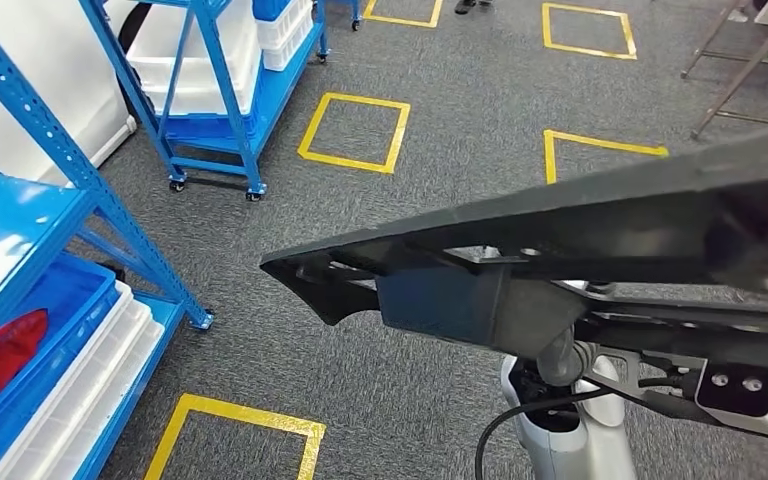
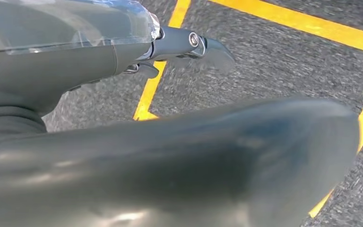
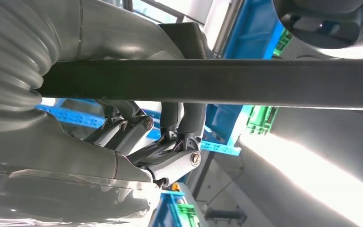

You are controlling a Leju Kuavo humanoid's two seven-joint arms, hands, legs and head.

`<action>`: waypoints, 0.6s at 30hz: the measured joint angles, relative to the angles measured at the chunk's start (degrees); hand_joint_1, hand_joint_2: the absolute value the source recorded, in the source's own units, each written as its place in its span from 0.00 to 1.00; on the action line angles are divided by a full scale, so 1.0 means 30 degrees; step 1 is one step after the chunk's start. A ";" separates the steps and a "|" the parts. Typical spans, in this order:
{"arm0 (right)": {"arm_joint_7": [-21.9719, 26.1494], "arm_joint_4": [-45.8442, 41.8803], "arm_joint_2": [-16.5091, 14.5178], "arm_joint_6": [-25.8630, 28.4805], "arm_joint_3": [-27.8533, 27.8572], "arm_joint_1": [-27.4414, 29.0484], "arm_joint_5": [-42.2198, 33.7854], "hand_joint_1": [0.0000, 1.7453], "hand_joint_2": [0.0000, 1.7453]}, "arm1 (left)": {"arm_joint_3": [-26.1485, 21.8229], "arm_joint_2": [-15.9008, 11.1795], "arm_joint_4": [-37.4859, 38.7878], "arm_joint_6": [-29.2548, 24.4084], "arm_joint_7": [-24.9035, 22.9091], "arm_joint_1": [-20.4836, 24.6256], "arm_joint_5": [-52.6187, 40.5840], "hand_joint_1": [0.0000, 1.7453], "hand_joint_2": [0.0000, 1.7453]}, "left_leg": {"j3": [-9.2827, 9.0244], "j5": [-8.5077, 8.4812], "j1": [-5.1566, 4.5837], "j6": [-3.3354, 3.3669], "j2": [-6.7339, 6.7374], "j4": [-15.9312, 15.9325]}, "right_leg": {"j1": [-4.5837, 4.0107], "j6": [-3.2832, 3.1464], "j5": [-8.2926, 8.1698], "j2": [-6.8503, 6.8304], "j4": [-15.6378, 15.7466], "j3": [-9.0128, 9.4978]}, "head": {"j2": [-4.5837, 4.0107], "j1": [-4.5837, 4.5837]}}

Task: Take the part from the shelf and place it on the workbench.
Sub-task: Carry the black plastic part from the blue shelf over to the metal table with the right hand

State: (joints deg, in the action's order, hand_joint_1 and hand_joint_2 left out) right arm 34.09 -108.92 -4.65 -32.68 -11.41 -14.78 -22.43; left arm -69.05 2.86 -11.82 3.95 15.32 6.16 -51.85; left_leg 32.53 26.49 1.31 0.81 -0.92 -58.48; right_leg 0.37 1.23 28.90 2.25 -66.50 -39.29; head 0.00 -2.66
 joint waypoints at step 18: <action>0.1603 0.1771 0.0415 0.1026 -0.1548 -0.0772 0.0177 0.92 1.00 | -0.0016 0.0239 0.0002 -0.0098 -0.0479 -0.0236 0.0088 0.00 0.00 | 0.1964 0.2600 -0.0165 -0.0753 0.0491 -0.4838 | -0.0216 -0.1067 -0.1492 -0.0131 0.3193 0.1747 | -0.0005 -0.0003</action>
State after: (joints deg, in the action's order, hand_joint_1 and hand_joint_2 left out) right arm 38.89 -103.61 -3.40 -29.60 -16.06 -17.10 -21.90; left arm -69.10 3.58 -11.82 3.66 13.88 5.46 -51.58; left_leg 38.42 34.29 0.82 -1.45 0.55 -72.99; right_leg -0.28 -1.97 24.43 1.86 -56.92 -34.05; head -0.02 -2.67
